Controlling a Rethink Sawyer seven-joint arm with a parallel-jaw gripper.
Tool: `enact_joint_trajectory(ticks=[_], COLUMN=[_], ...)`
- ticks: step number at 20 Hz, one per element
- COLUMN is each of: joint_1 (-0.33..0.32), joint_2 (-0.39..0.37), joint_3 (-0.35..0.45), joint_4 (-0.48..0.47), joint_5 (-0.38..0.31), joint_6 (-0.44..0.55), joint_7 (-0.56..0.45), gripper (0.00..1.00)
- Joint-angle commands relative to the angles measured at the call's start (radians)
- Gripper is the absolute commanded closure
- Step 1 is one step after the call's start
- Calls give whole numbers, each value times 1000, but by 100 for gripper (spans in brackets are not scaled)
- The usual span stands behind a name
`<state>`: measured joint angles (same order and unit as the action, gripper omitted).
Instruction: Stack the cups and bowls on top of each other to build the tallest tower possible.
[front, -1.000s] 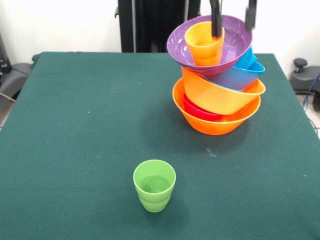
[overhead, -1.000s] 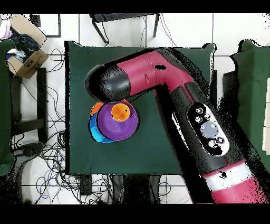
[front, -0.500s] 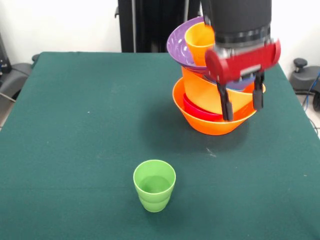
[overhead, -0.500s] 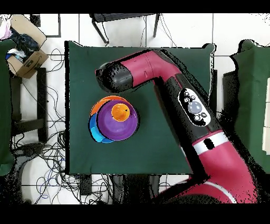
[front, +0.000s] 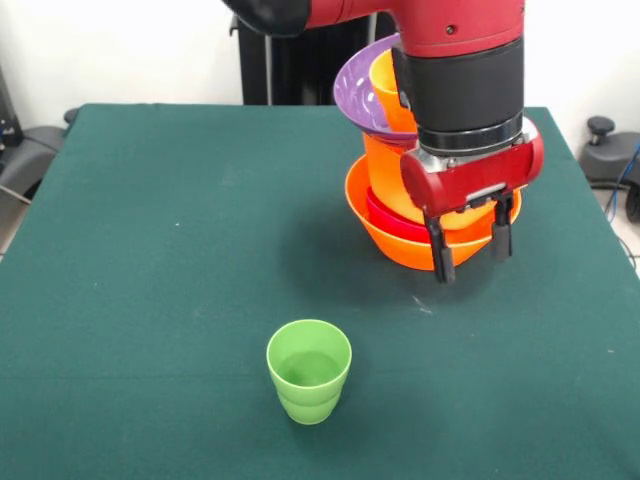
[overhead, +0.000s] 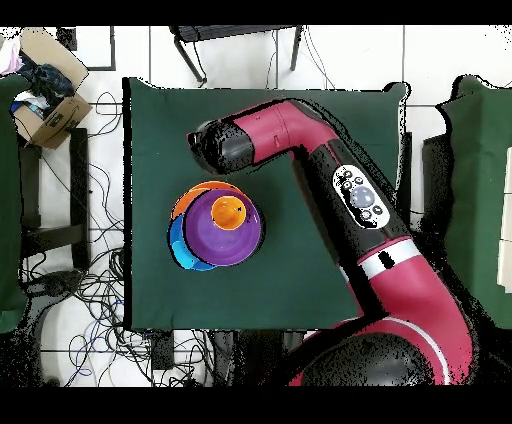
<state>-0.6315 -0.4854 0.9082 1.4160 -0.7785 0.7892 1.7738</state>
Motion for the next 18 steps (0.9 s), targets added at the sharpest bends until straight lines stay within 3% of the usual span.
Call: enact_joint_trajectory(ticks=[1,10,14,18], joint_1=[-17,-61,-61,-73], joint_2=[18,41,63,106], joint_3=[-105,-91,-118,-102], joint_4=[-79,-114,-167,-202], joint_5=[-88,-107,-118,-104], joint_6=[102,126,145,159], joint_7=[-313,-479,-480,-583], gripper=[0,0,0,0])
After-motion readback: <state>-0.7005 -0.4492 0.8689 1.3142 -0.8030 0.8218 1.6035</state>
